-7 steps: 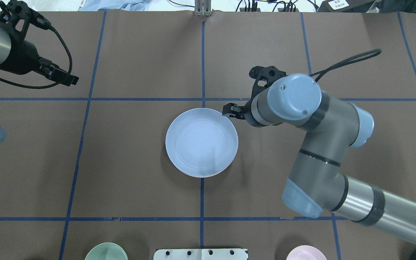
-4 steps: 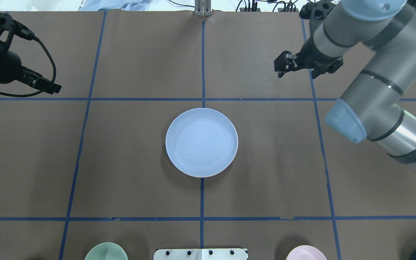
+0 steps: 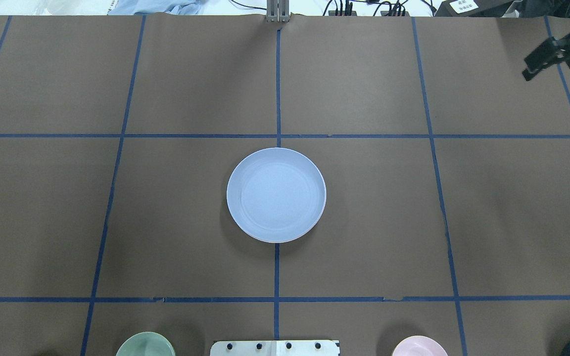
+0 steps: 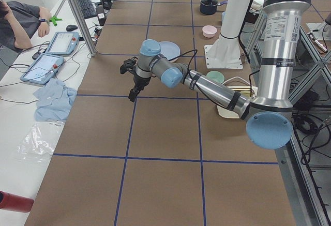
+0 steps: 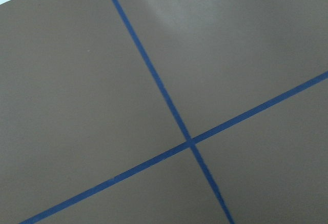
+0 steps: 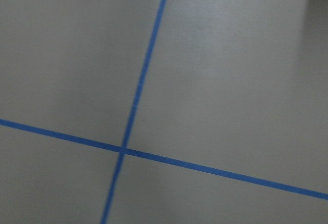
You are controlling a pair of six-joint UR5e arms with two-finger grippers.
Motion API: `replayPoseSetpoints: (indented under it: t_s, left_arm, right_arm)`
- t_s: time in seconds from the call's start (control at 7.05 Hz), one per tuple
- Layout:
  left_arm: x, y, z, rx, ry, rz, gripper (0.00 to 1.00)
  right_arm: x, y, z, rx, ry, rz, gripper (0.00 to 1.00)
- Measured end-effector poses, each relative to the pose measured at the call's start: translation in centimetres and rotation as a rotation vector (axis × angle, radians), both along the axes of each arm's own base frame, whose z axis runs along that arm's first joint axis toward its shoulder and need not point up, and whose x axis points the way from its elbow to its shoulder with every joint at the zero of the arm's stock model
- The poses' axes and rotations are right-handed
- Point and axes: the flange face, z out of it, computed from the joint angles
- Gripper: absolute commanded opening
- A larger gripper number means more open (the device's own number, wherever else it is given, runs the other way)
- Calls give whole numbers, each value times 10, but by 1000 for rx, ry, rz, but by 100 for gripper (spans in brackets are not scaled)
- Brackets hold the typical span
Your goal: Stack three plates with pink and blue
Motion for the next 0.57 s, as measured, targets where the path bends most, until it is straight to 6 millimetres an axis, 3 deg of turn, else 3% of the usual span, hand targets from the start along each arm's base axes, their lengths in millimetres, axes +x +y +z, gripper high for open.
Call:
replayPoseSetpoints:
  t_s: [0.28,0.43,0.57]
  left_arm:
    - [-74,-1,76,-106,60,36,100]
    - [-99,6,109,-175,103,16,100]
    - [-114,19,138,-231,121,-5,100]
  right_arm:
    - [90,16,98,-7,20,-62,100]
    - [127,36,142,-48,15,-42,100]
    - [150,59,175,-84,5,-16,100]
